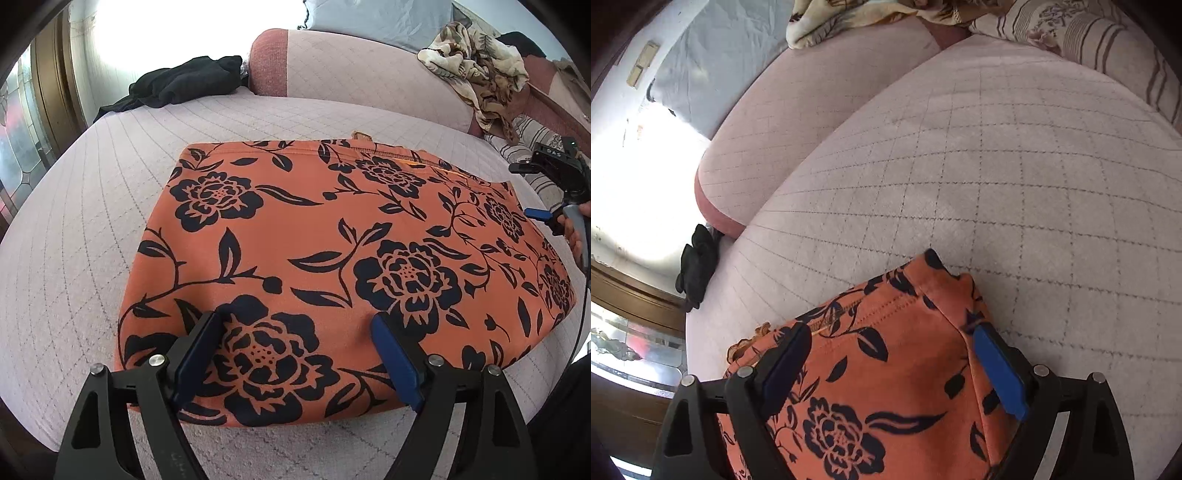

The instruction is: Fold small clothes

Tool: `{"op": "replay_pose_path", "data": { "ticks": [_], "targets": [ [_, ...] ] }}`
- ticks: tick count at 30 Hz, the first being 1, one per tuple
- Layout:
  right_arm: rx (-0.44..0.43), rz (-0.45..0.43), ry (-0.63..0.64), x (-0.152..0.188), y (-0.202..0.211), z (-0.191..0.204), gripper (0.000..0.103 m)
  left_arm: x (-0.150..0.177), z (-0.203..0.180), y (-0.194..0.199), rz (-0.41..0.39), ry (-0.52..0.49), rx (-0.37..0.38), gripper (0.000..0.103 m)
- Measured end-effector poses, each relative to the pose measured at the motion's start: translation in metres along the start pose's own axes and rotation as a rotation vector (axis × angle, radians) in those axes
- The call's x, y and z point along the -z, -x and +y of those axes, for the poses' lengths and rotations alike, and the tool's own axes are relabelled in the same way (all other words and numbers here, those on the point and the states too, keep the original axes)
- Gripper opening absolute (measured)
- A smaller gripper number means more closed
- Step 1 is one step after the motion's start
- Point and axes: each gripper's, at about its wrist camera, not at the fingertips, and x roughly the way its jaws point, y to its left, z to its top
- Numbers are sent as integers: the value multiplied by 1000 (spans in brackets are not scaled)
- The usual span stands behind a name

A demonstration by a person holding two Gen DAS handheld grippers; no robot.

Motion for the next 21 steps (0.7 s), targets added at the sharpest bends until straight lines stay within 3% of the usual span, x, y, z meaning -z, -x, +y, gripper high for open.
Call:
{"op": "replay_pose_path", "data": {
  "ticks": [3,7,10,12,15,19,21],
  "targets": [
    [-19,-37,92,26,35,17,91,0,0,0,1,7,3,84],
    [-95,33,143,81,61,27,91,1,2,2,4,15,12,84],
    [-109,102,190,116,51,23,91,2,3,3,5,16,15,84],
    [-82,118,163,125,36,5,91,3,3,5,6,16,16,84],
    [-59,77,144,128,51,17,91,6,3,7,4,13,15,84],
    [-112,61,226,139,60,37,91,6,4,8,9,20,19,84],
    [-40,100,194,143,44,25,91,7,4,9,10,19,21,84]
  ]
}}
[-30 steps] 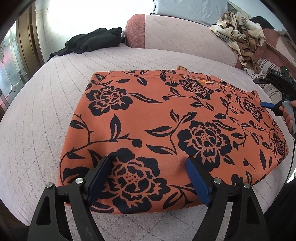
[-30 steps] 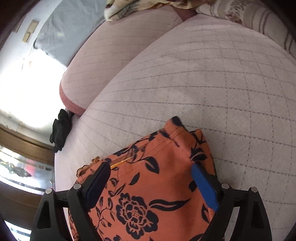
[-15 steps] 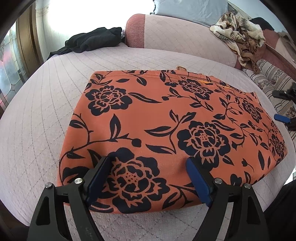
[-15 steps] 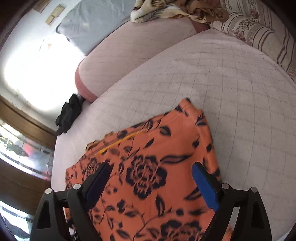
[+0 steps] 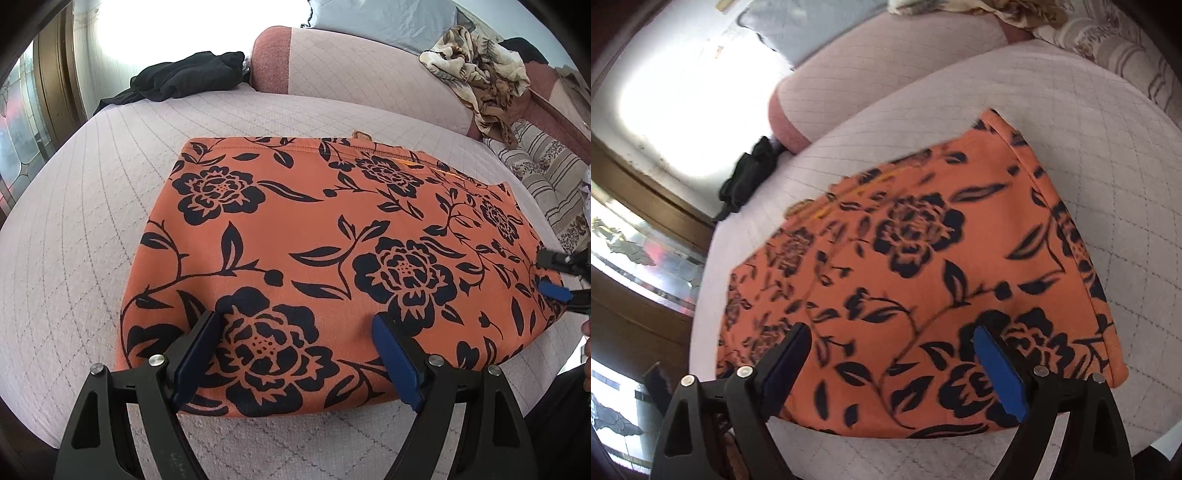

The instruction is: Fold small clothes

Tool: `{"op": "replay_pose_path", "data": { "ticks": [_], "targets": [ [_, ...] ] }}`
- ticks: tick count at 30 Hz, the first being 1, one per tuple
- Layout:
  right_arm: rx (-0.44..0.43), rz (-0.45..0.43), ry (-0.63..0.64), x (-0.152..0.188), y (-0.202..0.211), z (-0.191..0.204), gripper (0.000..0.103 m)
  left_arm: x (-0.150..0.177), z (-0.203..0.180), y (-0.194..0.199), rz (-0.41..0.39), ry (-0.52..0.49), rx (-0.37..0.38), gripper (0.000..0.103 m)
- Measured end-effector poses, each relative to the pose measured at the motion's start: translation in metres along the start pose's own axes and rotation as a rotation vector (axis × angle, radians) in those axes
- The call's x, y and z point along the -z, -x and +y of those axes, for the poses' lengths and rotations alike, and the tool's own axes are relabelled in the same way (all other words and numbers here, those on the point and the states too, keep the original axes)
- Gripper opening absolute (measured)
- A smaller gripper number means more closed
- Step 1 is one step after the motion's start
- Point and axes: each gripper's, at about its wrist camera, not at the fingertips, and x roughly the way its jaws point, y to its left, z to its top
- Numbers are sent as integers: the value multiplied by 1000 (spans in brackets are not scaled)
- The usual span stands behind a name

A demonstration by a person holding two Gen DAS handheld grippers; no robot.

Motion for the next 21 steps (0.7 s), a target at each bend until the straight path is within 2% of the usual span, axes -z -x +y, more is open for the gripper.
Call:
{"op": "replay_pose_path", "data": {
  "ticks": [1,3,6,9,10,12,16,17,18,19,21],
  "targets": [
    [29,28,-35,2,-8,-10,91,0,0,0,1,-1,1,84],
    [0,-26,-58,5,5,-10,91,0,3,1,-1,4,10,84],
    [-25,-75,-17,9,23,0,91,-1,5,1,2,13,18,84],
    [12,-93,-86,12,19,-27,91,-1,4,0,1,12,10,85],
    [3,-74,-134,13,13,-42,91,-1,3,-1,1,6,6,85],
    [-56,-111,-185,13,25,-47,91,0,0,-2,-5,-5,-5,86],
    [-87,-167,-116,13,46,-34,91,0,-8,-6,-11,-27,-36,90],
    [-67,-163,-116,13,42,-41,91,1,-9,-7,-16,-31,-42,90],
    [-24,-134,-146,13,32,-53,91,1,-11,-7,-19,-39,-46,91],
    [-54,-124,-194,15,26,-63,90,2,-11,-8,-21,-47,-50,91],
    [-84,-167,-209,15,39,-58,91,3,-11,-7,-27,-50,-47,91]
  ]
}}
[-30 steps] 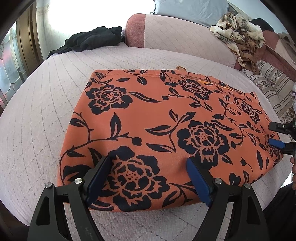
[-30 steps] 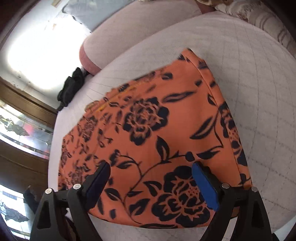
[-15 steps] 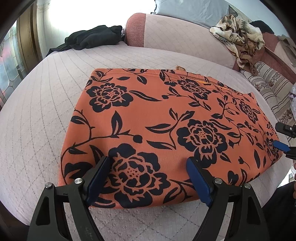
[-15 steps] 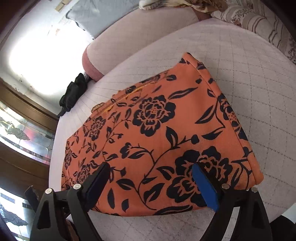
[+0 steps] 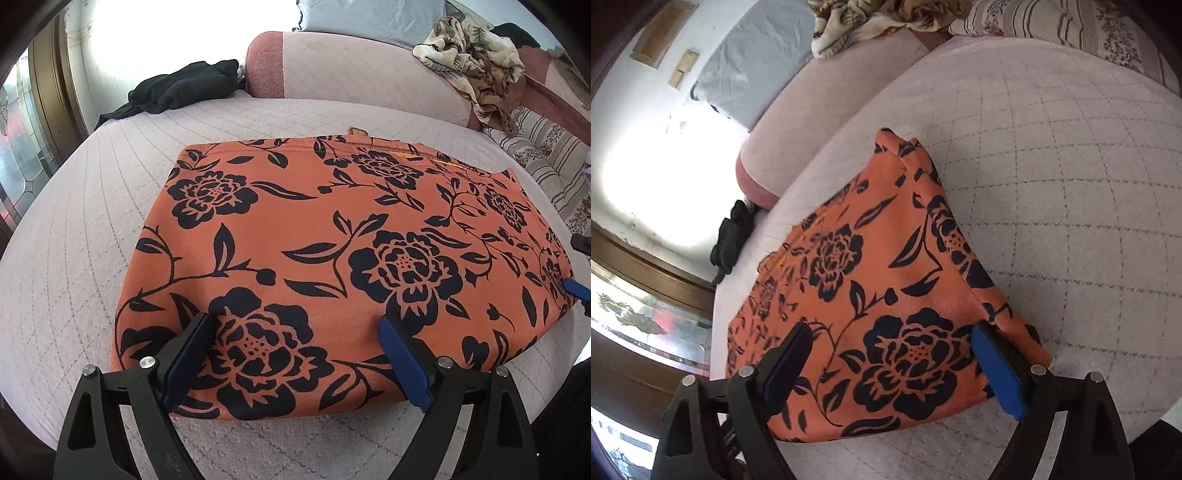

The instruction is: Fold small clothes

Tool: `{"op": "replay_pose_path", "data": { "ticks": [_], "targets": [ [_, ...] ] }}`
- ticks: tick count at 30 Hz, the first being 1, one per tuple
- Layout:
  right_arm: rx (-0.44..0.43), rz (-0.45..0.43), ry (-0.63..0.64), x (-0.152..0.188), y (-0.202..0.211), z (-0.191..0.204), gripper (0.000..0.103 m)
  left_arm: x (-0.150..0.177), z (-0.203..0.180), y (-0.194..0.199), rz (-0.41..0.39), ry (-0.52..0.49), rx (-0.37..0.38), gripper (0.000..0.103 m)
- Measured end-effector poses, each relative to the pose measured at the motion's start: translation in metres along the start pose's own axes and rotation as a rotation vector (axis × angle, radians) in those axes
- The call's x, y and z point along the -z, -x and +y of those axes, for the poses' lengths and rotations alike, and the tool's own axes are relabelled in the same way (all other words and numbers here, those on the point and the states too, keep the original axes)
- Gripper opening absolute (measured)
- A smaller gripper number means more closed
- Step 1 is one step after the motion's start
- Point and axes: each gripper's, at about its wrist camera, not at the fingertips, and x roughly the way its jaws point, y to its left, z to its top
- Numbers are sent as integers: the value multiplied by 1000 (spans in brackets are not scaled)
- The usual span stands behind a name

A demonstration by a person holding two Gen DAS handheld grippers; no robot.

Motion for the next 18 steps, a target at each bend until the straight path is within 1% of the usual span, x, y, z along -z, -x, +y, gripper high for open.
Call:
{"op": "replay_pose_path", "data": {
  "ticks": [3,4,5,6,7,8,11,12,14,16,18],
  "targets": [
    [-8,-21,67,3,12,15,91,1,1,0,2,2,-3,91],
    [8,-24,77,3,12,13,91,2,1,0,2,4,-2,91],
    [47,-18,65,3,7,7,91,1,2,0,4,4,0,91],
    [42,-1,23,3,0,-3,89,1,2,1,6,3,2,91],
    [12,-18,-22,2,4,-9,89,1,3,1,6,5,7,91],
    [4,-34,-33,1,12,-8,90,1,4,1,6,8,13,91],
    [30,-56,50,5,23,19,91,-1,5,1,13,13,17,91],
    [18,-55,57,10,29,16,91,-2,6,1,14,19,22,91],
    [1,-55,24,21,34,17,91,-3,9,2,13,38,38,91],
    [-14,-19,-39,34,30,11,91,-4,14,6,3,74,55,91],
    [-8,16,-96,45,21,1,91,-5,20,13,-32,122,56,91]
  ]
}}
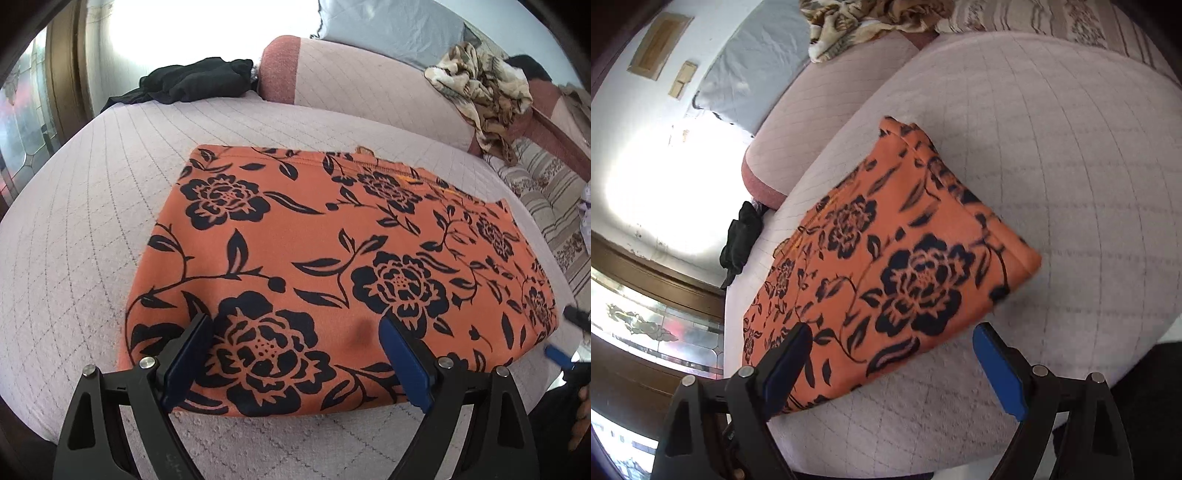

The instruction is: Fold small clothes

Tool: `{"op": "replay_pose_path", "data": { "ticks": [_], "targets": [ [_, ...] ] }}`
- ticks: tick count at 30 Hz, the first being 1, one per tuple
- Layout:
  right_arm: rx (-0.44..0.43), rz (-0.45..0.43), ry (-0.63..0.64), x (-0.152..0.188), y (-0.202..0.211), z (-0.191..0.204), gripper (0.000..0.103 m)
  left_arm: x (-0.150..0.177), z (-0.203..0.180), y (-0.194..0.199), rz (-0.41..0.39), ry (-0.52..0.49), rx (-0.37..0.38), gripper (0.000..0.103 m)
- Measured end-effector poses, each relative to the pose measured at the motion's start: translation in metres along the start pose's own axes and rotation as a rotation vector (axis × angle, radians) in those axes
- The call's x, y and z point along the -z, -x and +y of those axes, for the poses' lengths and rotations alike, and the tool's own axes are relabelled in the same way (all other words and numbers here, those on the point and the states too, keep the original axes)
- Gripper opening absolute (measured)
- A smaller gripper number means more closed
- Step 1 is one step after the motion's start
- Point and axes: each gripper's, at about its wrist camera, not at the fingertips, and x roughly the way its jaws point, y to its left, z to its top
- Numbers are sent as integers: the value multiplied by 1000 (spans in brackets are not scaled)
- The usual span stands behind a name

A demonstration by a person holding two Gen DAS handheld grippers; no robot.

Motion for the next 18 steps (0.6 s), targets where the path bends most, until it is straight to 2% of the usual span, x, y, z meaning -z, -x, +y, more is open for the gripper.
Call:
{"op": "replay_pose_path", "data": {
  "ticks": [3,11,18],
  "targets": [
    [-20,9,-62,2,-7,-13,91,-1,5,9,-52,24,-25,91],
    [-61,-51,-194,-31,-17,-31,92,2,1,8,-78,12,-56,91],
    [-99,-78,-178,-48,-21,-31,90,4,-5,8,-68,3,-79,91]
  ]
}}
